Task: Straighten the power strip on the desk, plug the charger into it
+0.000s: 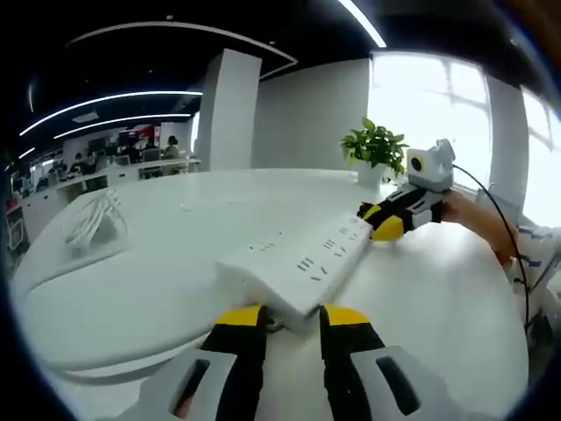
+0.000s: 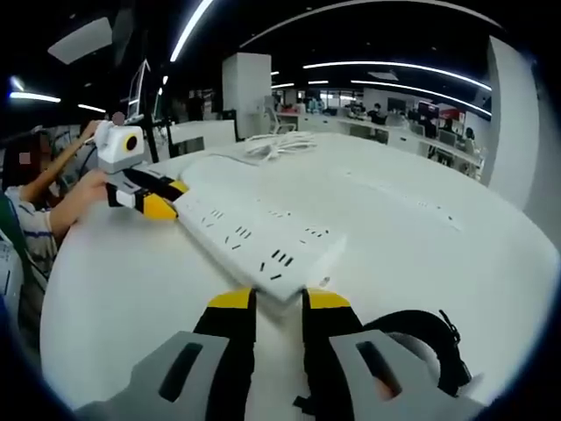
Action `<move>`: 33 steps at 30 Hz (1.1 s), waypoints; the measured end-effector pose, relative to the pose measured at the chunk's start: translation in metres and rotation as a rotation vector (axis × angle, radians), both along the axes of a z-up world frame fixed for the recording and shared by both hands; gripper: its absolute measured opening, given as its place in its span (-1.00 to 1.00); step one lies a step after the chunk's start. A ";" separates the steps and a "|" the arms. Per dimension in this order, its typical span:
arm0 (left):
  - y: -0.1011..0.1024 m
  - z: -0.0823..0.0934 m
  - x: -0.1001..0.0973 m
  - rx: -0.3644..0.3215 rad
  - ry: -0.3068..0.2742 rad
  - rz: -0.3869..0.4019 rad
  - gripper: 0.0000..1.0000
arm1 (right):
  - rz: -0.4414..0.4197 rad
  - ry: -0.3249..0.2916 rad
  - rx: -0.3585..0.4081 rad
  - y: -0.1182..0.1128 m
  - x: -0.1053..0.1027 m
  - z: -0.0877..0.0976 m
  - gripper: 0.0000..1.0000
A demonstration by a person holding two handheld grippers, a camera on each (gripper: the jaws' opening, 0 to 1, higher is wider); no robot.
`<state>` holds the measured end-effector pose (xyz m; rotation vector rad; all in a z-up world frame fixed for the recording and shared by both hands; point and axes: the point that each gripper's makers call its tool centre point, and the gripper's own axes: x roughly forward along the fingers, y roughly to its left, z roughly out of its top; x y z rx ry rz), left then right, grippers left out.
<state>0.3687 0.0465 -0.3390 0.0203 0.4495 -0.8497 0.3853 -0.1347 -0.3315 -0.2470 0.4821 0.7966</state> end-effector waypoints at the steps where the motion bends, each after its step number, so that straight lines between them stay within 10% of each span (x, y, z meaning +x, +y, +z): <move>1: 0.000 0.000 0.000 -0.001 0.000 0.000 -0.53 | 0.000 0.000 0.000 0.000 -0.001 0.000 -0.60; 33: 0.002 0.001 -0.010 -0.012 0.005 -0.008 -0.53 | 0.002 -0.001 0.025 0.001 -0.017 0.001 -0.63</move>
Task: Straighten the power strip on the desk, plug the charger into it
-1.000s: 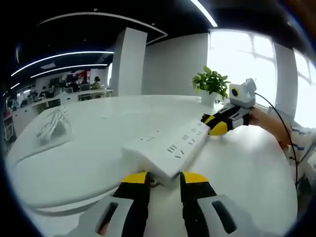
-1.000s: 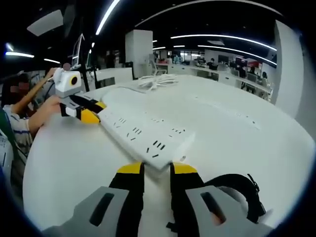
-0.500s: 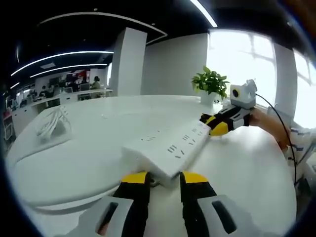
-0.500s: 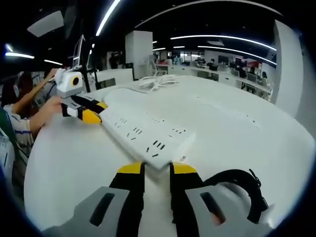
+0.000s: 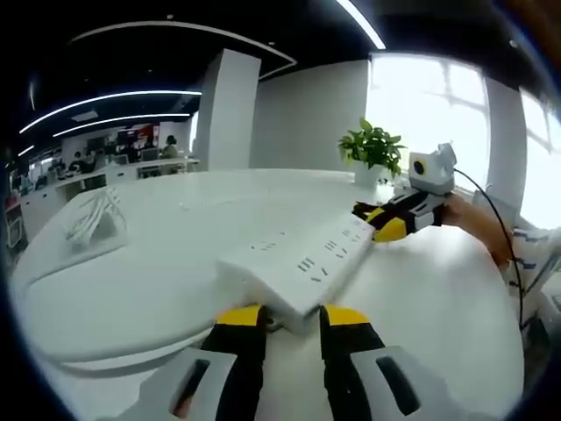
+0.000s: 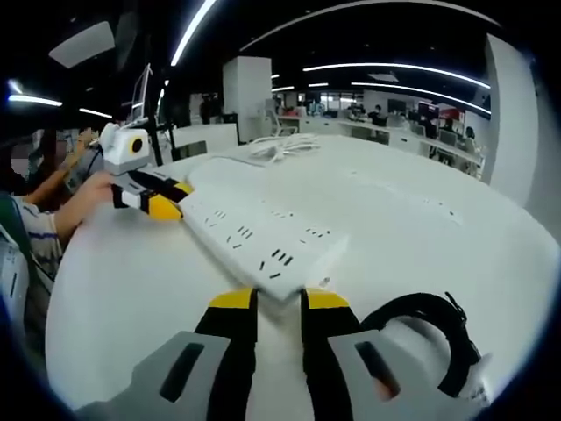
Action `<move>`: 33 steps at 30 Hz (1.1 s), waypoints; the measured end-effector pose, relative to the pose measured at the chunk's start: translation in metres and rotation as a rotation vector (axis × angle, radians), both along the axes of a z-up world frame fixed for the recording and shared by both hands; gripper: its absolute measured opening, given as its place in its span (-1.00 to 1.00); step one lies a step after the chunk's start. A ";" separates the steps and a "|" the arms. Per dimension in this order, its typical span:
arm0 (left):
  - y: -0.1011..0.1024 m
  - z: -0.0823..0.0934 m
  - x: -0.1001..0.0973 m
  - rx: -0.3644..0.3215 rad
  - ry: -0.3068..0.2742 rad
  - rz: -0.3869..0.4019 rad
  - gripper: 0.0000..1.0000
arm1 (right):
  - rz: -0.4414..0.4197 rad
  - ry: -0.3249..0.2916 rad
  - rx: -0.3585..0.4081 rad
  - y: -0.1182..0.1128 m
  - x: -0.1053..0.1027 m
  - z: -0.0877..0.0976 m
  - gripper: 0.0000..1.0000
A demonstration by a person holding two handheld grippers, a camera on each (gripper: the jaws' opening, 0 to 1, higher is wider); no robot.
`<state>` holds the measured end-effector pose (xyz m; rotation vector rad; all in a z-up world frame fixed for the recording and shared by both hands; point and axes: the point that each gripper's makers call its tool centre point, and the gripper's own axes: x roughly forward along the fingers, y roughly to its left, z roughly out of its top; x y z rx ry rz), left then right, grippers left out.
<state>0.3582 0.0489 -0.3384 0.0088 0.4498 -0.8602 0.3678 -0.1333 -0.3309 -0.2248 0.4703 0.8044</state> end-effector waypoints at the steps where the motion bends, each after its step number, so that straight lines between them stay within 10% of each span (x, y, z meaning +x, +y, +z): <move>1: 0.000 0.000 0.000 0.000 0.000 0.000 -0.53 | 0.000 0.000 0.001 0.000 -0.001 0.000 -0.63; 33: 0.002 -0.004 -0.008 0.017 0.006 0.000 -0.53 | 0.028 0.004 0.028 0.001 -0.013 -0.005 -0.65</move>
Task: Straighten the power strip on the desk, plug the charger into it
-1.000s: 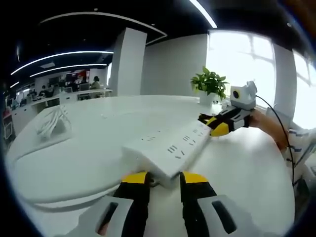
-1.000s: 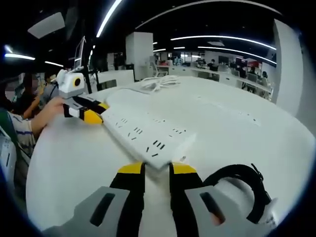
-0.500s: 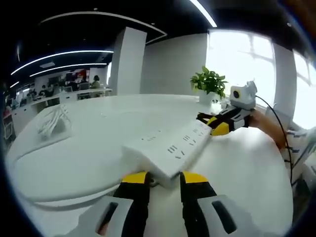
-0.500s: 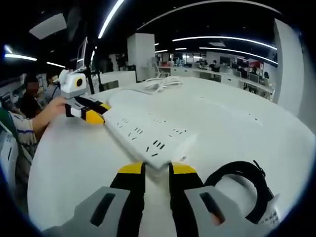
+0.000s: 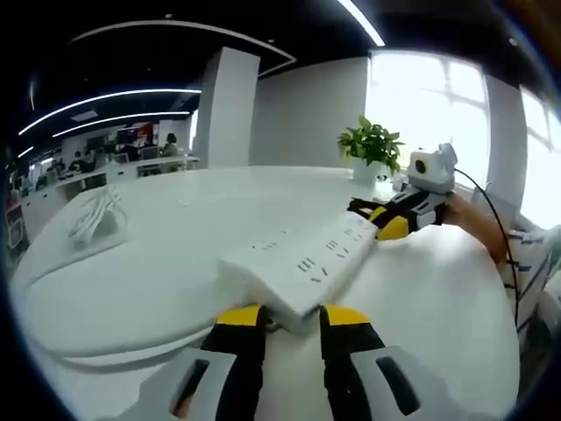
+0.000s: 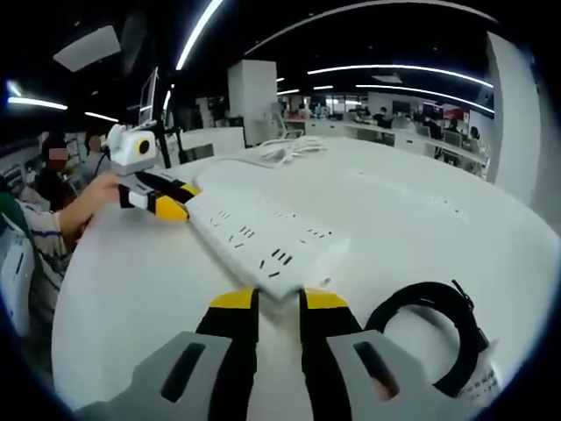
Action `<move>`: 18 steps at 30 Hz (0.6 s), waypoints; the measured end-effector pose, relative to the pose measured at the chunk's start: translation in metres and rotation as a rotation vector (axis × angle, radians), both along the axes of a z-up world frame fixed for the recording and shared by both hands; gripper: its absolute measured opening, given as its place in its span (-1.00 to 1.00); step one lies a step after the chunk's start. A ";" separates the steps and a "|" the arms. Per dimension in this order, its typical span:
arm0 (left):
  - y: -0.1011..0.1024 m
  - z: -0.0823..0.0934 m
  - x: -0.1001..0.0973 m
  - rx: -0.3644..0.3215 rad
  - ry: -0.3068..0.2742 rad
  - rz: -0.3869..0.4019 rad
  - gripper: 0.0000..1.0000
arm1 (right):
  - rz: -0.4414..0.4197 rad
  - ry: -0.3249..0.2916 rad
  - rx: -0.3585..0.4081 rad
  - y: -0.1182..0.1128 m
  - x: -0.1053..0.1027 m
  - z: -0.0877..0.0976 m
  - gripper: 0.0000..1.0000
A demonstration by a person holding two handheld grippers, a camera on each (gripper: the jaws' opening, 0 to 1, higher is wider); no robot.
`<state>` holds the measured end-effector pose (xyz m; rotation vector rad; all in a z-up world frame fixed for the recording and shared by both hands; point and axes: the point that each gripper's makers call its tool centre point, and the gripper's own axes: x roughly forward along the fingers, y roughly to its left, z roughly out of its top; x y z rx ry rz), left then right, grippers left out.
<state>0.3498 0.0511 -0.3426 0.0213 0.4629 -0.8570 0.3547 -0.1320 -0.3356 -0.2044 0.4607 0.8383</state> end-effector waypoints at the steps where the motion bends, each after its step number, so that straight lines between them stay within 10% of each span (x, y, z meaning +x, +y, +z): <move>1: 0.000 0.000 0.000 0.000 0.000 -0.001 -0.53 | 0.000 0.001 0.000 0.000 0.000 0.000 -0.65; 18: -0.001 0.003 -0.004 -0.009 0.001 -0.002 -0.52 | -0.007 0.005 0.004 -0.002 -0.006 0.002 -0.65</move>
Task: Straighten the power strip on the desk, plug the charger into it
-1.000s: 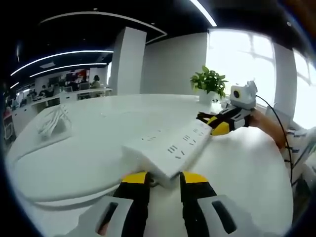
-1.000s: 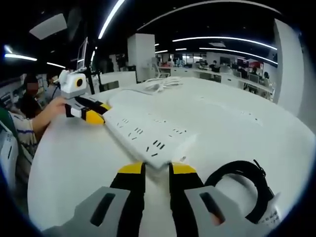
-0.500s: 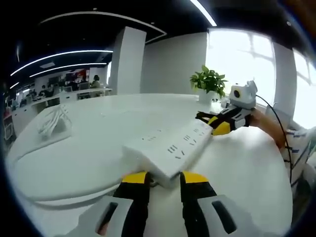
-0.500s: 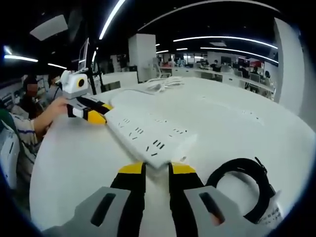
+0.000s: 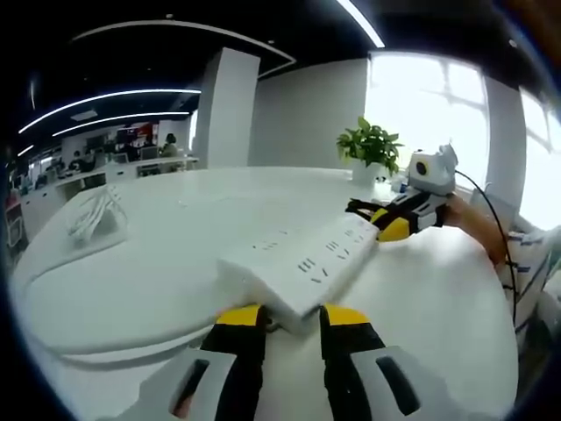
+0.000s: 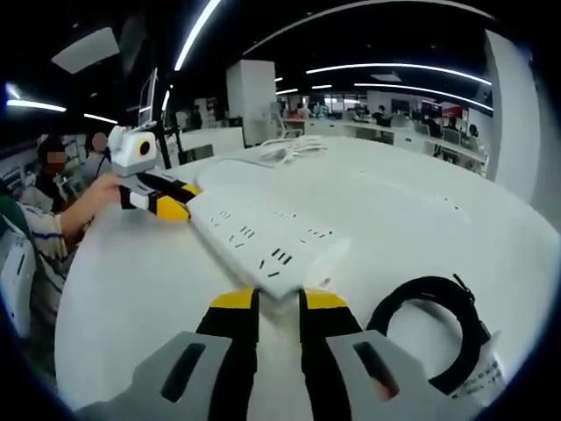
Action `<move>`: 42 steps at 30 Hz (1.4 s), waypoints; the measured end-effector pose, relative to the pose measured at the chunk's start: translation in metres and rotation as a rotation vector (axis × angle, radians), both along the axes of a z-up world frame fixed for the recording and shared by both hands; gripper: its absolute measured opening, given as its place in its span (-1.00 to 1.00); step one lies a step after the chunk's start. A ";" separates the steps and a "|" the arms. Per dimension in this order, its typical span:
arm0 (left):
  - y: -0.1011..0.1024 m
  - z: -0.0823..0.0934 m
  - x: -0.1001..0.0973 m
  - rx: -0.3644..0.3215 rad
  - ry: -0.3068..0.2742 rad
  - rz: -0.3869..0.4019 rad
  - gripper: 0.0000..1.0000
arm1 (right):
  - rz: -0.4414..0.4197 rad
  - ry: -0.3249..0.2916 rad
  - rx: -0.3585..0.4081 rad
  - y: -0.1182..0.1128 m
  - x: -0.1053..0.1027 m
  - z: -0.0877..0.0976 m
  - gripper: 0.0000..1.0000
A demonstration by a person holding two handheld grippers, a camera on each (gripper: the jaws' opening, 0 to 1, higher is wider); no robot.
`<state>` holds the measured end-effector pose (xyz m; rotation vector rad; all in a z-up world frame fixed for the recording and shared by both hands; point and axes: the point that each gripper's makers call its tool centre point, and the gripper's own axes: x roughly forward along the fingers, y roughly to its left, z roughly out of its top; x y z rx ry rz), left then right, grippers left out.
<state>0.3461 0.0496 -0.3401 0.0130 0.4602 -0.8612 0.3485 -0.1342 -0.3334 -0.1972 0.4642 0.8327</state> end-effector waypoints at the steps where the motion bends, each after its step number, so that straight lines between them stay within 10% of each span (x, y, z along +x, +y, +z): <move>1: 0.000 0.000 0.000 0.000 0.000 0.000 -0.52 | -0.001 0.000 0.001 0.000 -0.001 0.000 -0.65; 42: -0.001 0.001 -0.020 -0.033 0.008 -0.019 -0.53 | 0.004 0.005 0.023 -0.002 -0.022 0.001 -0.67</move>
